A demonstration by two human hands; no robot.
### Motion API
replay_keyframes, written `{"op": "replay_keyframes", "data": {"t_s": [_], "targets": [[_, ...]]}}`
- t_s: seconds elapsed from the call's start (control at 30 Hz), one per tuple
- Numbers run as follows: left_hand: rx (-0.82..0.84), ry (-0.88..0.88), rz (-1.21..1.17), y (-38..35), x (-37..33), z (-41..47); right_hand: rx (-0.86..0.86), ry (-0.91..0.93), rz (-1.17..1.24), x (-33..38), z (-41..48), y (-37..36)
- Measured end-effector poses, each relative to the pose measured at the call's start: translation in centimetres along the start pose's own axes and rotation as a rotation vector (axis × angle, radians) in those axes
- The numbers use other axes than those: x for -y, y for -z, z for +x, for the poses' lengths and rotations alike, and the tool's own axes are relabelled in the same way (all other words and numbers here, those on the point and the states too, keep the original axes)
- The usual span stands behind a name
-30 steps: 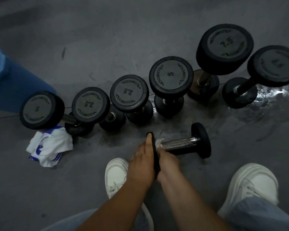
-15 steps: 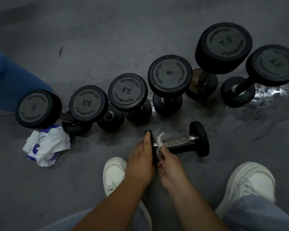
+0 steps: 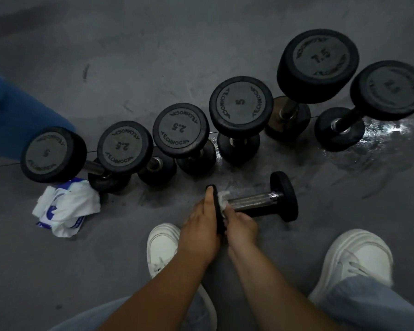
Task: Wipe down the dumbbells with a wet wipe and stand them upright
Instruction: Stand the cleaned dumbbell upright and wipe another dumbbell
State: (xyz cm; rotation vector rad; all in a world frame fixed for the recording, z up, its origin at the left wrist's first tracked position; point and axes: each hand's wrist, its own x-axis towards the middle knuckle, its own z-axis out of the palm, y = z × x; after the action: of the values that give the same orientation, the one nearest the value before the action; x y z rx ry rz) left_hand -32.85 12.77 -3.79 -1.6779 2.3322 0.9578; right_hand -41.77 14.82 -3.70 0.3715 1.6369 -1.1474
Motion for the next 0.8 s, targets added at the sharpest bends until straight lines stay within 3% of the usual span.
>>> {"op": "replay_keyframes", "data": {"t_s": [0.27,0.43,0.53,0.67,0.8], "targets": [[0.011,-0.005,0.013,-0.1,0.2,0.1,0.047,-0.066,0.121,-1.1,0.0,0.9],[0.031,0.002,0.032,0.1,0.3,-0.1,0.004,-0.25,0.782,-0.4,1.7,5.1],[0.024,-0.002,0.018,0.0,0.2,-0.1,0.024,-0.305,1.023,0.7,1.8,7.4],[0.012,0.02,0.039,0.1,0.1,-0.1,0.048,-0.31,1.116,1.5,2.4,7.6],[0.032,0.044,0.104,0.2,-0.2,-0.2,0.001,-0.265,1.032,3.1,3.5,5.8]]}}
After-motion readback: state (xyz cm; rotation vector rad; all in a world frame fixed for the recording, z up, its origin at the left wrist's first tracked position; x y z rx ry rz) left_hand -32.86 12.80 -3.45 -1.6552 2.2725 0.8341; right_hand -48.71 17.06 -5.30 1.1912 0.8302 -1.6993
